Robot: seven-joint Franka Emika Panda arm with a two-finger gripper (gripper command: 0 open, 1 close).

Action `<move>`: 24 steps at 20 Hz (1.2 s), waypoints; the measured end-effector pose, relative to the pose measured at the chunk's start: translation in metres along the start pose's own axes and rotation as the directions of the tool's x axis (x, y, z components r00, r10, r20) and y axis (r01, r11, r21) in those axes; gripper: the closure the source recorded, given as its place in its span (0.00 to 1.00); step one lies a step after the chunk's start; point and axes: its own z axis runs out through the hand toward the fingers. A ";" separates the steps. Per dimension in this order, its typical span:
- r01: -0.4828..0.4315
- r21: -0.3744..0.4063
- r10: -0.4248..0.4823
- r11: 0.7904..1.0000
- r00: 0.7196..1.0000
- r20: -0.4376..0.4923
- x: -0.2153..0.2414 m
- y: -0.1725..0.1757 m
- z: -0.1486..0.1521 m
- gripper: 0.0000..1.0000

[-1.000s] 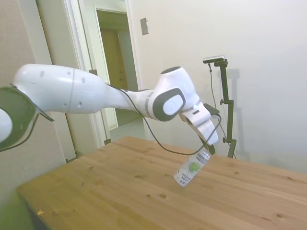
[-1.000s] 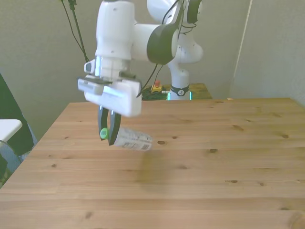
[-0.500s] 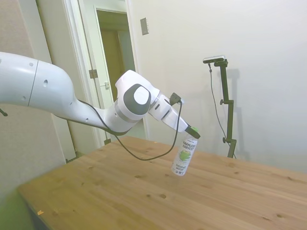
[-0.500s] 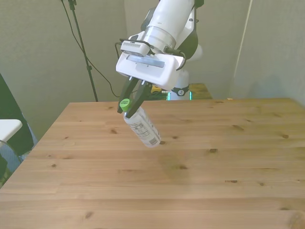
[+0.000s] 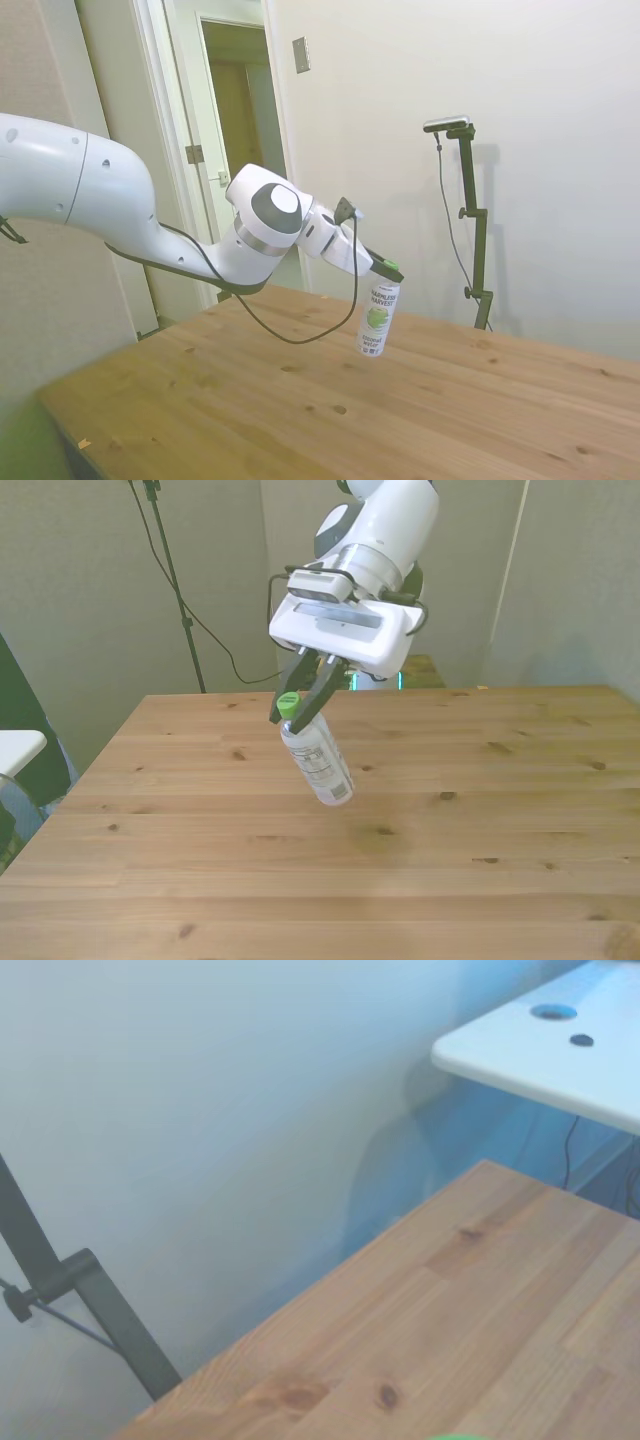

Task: Stand the water bottle

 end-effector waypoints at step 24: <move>-0.036 0.049 0.044 0.998 0.984 -0.170 -0.081 0.008 0.044 0.00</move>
